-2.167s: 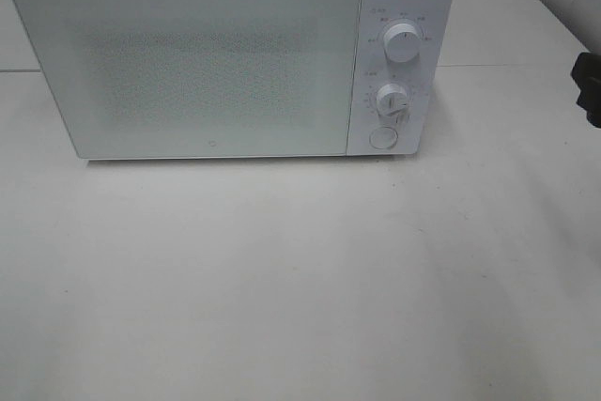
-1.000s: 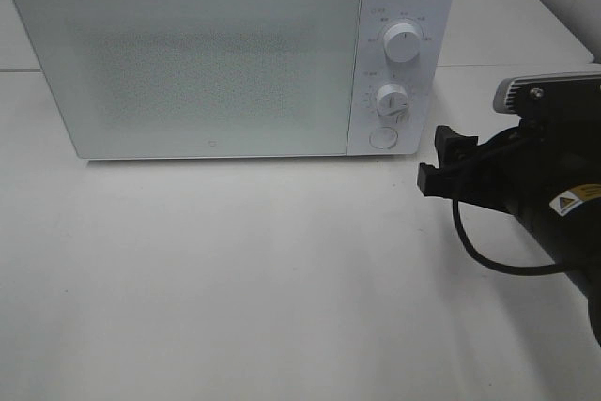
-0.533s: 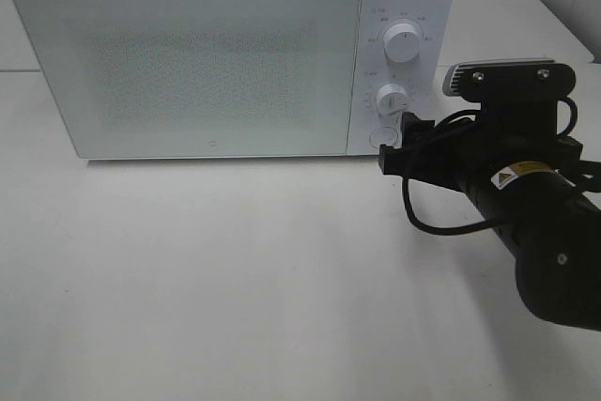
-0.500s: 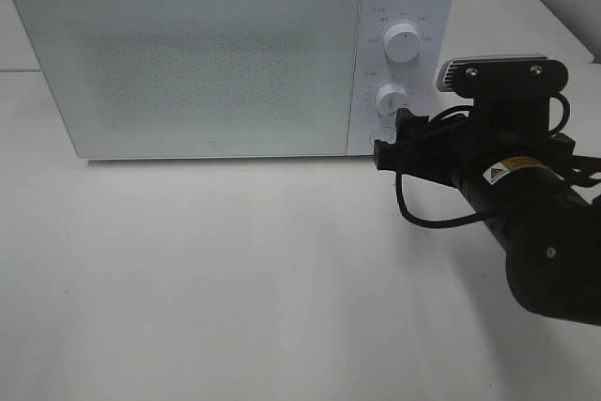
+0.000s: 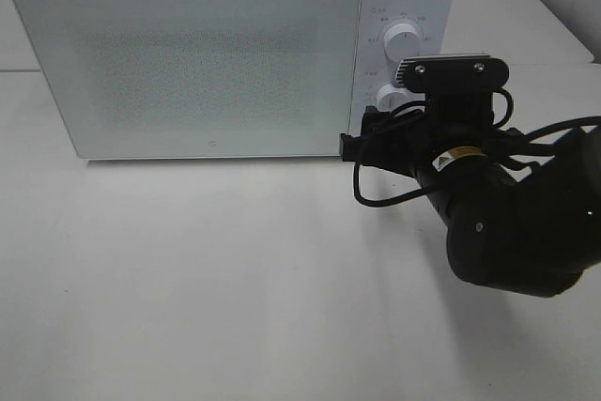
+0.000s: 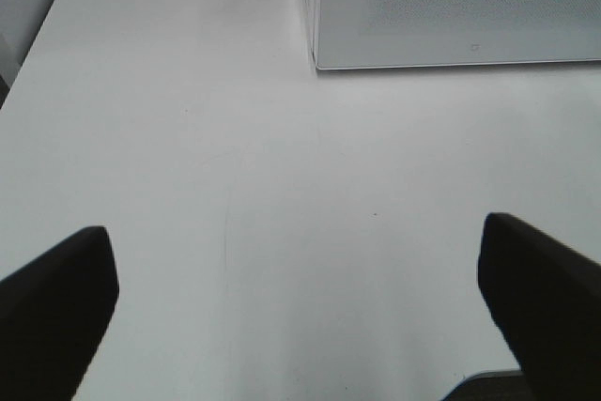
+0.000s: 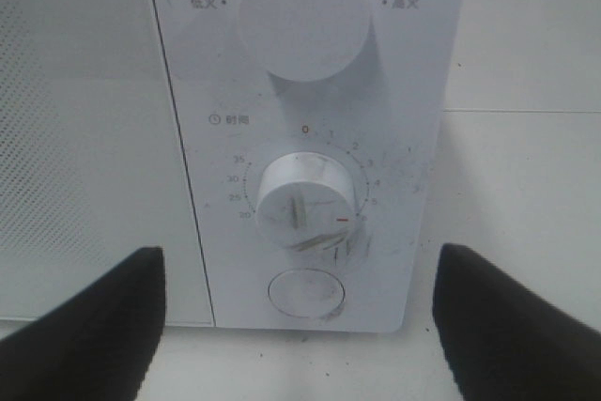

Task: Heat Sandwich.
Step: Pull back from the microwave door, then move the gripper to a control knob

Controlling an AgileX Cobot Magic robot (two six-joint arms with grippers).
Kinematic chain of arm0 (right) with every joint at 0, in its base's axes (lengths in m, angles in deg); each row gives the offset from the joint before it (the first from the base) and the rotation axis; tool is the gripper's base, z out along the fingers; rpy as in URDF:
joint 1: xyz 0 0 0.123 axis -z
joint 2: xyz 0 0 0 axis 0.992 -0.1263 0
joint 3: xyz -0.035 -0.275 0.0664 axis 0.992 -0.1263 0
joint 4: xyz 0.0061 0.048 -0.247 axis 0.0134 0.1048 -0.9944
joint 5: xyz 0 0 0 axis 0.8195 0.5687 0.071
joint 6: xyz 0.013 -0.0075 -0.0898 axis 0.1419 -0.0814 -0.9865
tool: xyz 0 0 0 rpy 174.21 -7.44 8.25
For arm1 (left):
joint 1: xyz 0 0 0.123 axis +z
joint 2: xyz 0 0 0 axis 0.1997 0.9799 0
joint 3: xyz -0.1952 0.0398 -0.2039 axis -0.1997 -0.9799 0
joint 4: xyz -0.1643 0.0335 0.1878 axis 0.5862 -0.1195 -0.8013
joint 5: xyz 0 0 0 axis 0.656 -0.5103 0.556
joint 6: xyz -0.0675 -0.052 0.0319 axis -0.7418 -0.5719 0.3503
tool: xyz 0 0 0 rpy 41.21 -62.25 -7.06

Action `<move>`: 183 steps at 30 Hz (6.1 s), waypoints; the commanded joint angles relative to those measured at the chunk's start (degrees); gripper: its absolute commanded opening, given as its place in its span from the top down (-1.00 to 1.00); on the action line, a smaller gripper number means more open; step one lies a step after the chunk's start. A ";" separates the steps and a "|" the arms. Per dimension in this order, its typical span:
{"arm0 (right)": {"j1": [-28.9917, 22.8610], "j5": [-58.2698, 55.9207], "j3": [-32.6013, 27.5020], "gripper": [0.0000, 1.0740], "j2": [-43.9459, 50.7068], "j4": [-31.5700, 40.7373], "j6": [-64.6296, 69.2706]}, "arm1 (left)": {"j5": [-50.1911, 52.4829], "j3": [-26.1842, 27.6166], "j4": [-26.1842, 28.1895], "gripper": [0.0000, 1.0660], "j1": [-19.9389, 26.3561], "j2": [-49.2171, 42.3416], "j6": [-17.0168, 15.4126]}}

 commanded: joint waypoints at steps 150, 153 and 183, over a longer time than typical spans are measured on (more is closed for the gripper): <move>5.79 13.52 10.54 0.75 -10.49 -7.56 108.17 | 0.57 -0.06 0.11 -0.88 0.06 -1.15 -0.29; 5.79 13.35 10.54 0.74 -10.49 -8.25 107.89 | 0.57 -0.06 0.11 -0.88 0.06 -1.15 -0.29; 5.79 9.63 10.54 -0.27 -10.49 -9.05 97.75 | 0.57 -0.06 0.11 -0.88 0.06 -1.15 -0.29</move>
